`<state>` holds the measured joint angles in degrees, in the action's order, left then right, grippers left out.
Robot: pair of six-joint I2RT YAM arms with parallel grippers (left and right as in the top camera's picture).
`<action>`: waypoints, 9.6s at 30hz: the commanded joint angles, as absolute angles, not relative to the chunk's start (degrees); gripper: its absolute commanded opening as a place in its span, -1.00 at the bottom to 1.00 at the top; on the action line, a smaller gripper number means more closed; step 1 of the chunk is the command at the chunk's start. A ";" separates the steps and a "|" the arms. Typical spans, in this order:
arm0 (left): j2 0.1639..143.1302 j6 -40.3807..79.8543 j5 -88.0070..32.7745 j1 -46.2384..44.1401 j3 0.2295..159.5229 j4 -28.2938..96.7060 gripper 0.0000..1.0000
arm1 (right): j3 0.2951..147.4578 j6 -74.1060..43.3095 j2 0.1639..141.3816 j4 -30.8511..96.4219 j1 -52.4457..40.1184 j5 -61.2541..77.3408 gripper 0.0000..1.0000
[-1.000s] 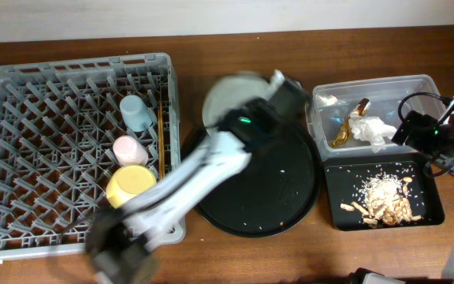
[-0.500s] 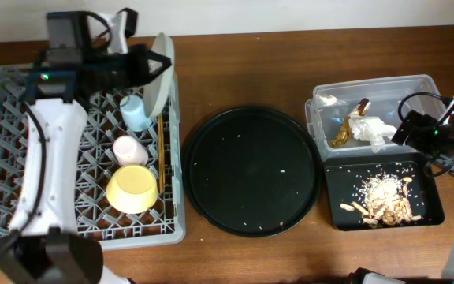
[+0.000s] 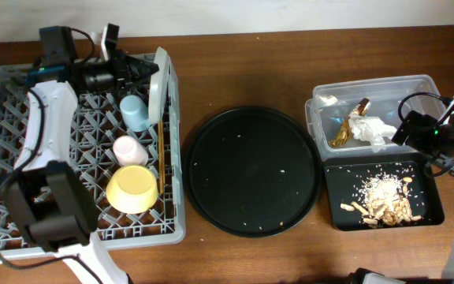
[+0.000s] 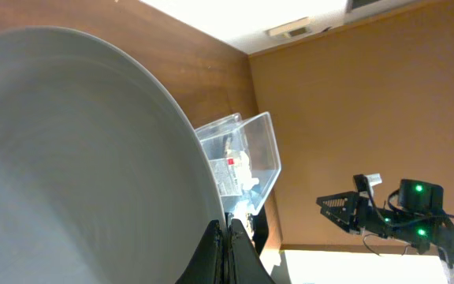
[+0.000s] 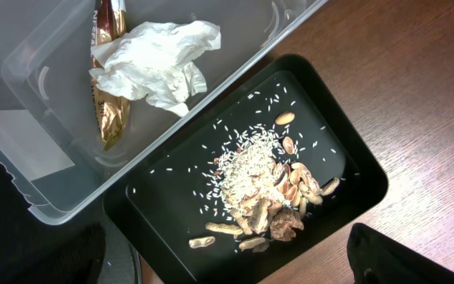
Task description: Sort waste into correct bins and load items into the dishwasher rack
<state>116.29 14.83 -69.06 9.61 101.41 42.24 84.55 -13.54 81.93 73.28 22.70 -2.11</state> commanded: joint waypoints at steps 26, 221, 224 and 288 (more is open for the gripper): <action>91.59 11.64 -28.69 -0.82 101.41 51.96 -0.11 | 85.30 -14.02 82.02 73.30 22.90 -2.20 0.97; 0.30 22.46 5.80 -2.26 2.48 -13.19 0.99 | 0.32 -6.68 0.21 4.32 -0.03 1.93 0.97; 0.30 22.48 5.74 -2.28 0.45 -11.97 0.99 | 0.32 -6.70 0.21 4.32 -0.03 1.93 0.97; 0.30 2.11 5.17 -2.46 0.51 4.34 0.99 | 0.32 -6.68 0.21 4.32 -0.03 1.93 0.97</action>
